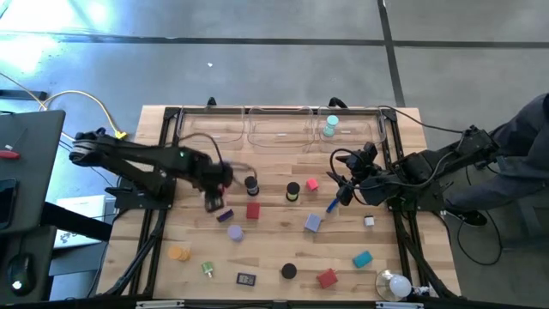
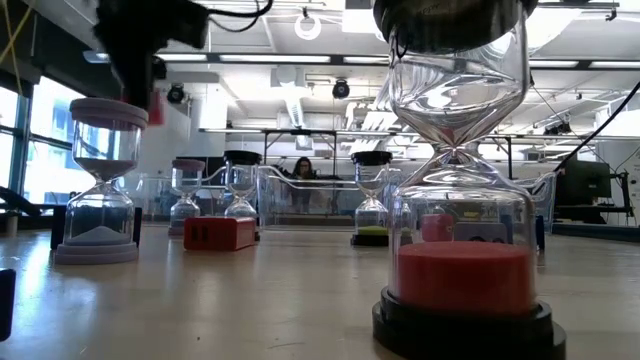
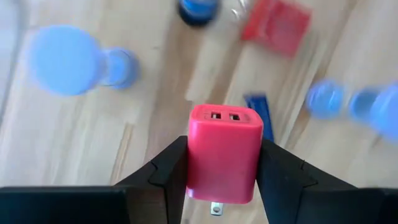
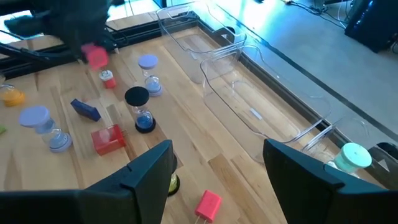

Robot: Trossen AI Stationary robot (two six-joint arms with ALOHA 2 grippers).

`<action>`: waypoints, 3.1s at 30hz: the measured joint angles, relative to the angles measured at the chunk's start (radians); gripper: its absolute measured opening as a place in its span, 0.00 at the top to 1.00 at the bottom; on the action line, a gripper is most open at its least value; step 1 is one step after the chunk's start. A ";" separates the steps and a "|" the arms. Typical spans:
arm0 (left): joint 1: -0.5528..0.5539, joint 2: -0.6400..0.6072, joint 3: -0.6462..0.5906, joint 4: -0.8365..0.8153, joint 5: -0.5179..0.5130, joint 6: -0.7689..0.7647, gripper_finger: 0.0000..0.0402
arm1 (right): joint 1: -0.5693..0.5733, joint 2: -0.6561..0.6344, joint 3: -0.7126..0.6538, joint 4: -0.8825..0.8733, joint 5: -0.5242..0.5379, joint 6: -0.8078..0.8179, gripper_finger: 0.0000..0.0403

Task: Pick & Place Office items
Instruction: Put the left pink charger adapter into the left transparent bin

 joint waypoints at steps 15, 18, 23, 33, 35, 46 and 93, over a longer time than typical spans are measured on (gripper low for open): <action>0.543 0.000 0.257 -0.168 -0.094 -0.034 0.63 | 0.000 0.000 0.000 -0.010 -0.003 -0.008 0.41; 0.718 0.016 0.257 -0.168 -0.099 -0.001 0.63 | 0.000 0.000 0.000 -0.015 -0.002 -0.008 0.41; 0.962 0.074 0.257 -0.148 -0.042 0.007 0.63 | -0.001 0.000 0.000 -0.016 0.001 -0.008 0.41; 1.118 0.247 0.256 -0.076 -0.030 0.038 0.63 | -0.020 0.000 0.000 -0.028 0.001 0.004 0.41; 1.120 0.285 0.256 -0.072 -0.030 0.019 0.63 | -0.020 0.000 0.000 -0.030 0.002 0.004 0.41; 1.122 0.446 0.242 -0.058 -0.036 0.020 0.63 | -0.020 -0.007 0.000 -0.051 0.025 0.003 0.41; 1.137 0.449 0.066 0.176 -0.008 -0.017 0.58 | -0.020 -0.007 0.000 -0.039 0.027 0.057 0.41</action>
